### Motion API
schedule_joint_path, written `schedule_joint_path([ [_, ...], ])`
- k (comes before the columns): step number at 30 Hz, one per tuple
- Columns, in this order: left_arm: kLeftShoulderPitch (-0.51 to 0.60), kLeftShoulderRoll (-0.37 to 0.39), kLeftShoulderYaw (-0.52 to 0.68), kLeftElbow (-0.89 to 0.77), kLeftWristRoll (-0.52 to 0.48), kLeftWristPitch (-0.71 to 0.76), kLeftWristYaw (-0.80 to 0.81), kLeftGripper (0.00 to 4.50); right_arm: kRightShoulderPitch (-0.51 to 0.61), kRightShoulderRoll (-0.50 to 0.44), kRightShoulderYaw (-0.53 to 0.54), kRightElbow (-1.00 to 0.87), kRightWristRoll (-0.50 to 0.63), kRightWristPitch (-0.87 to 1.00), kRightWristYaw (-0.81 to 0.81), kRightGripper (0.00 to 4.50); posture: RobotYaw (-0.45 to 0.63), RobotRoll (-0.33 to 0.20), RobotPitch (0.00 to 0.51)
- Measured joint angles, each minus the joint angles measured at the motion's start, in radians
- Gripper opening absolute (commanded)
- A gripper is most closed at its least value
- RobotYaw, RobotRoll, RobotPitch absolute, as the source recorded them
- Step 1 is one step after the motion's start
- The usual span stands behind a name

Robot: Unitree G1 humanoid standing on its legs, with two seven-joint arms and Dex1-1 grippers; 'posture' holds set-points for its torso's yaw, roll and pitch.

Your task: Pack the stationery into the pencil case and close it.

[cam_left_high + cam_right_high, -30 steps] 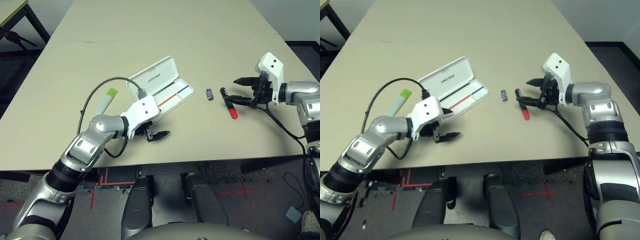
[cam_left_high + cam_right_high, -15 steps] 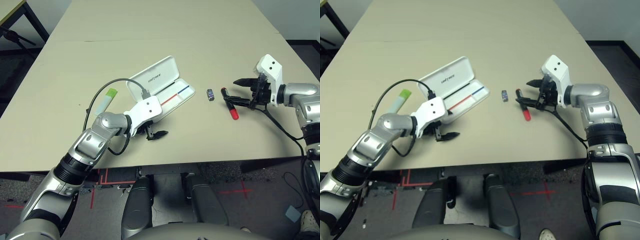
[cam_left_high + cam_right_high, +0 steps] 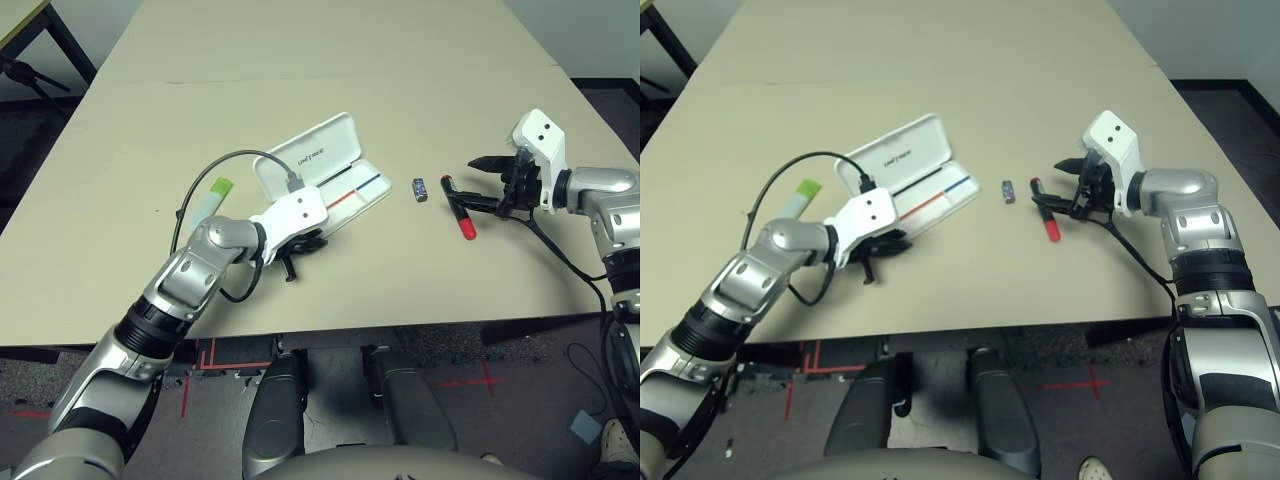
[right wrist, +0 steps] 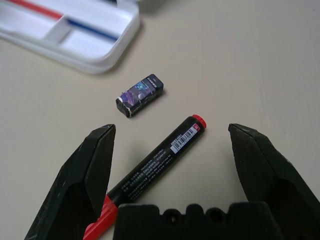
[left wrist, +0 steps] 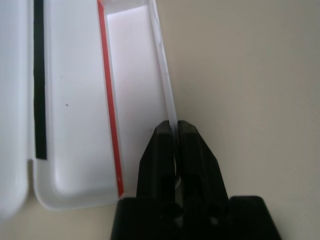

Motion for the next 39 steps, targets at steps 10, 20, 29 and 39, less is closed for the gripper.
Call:
schedule_joint_path([
  [10, -0.006, 0.087, -0.011, 0.021, 0.021, -0.152, -0.133, 0.02, -0.001, 0.001, 0.001, 0.001, 0.000, -0.009, 0.004, 4.50, 0.00, 0.000, 0.202],
  [20, 0.032, 0.175, -0.007, -0.033, 0.021, -0.287, -0.256, 0.02, 0.033, 0.001, 0.009, -0.063, 0.031, 0.059, 0.121, 4.50, 0.01, 0.000, 0.204],
  [29, 0.079, 0.193, 0.000, -0.062, 0.022, -0.309, -0.279, 0.02, 0.073, -0.012, 0.034, -0.178, 0.080, 0.169, 0.225, 4.50, 0.02, 0.000, 0.206],
  [39, 0.089, 0.193, 0.006, -0.061, 0.023, -0.316, -0.279, 0.02, 0.097, -0.039, 0.045, -0.213, 0.087, 0.193, 0.257, 4.50, 0.02, 0.000, 0.210],
])
